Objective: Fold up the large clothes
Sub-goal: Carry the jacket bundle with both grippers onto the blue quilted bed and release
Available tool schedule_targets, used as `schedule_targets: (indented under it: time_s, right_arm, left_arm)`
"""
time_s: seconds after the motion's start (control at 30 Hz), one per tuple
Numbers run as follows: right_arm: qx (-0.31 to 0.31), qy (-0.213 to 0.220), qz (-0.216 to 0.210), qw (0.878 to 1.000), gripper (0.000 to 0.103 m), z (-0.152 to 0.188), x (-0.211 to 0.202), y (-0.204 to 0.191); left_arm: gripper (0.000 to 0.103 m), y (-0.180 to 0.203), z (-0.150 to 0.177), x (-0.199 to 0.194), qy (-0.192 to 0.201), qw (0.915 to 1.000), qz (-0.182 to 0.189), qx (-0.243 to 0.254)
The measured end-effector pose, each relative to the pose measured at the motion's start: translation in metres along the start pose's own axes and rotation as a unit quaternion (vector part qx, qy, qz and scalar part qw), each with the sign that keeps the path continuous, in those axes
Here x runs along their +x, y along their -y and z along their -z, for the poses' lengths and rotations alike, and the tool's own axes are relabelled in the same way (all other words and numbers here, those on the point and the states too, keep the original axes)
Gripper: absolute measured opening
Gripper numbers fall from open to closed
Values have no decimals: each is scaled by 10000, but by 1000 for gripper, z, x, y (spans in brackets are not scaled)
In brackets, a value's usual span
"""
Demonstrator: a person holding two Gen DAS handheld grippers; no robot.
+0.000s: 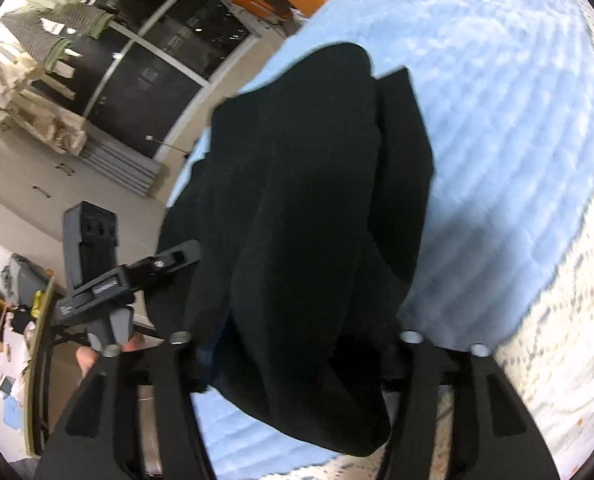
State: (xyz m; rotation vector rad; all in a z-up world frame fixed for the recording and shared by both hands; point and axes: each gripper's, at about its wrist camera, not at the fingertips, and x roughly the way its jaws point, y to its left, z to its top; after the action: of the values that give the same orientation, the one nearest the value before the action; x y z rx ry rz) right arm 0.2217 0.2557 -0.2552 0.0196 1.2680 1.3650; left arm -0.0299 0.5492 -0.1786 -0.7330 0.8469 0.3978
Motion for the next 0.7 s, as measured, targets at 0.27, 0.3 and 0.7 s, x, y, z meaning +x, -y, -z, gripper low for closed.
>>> schedule_targets:
  time_s: [0.27, 0.3, 0.7]
  right_arm:
    - [-396, 353, 1566, 9862, 86, -16, -52, -46]
    - [-581, 619, 1784, 9803, 86, -23, -64, -60]
    - [-527, 886, 1588, 9819, 22, -57, 4, -59]
  left_arm:
    - [92, 27, -7, -56, 234, 9885, -1242, 833]
    - [93, 36, -9, -66, 380, 9852, -1356, 982]
    - [93, 88, -41, -11, 855, 9630, -1848, 1764]
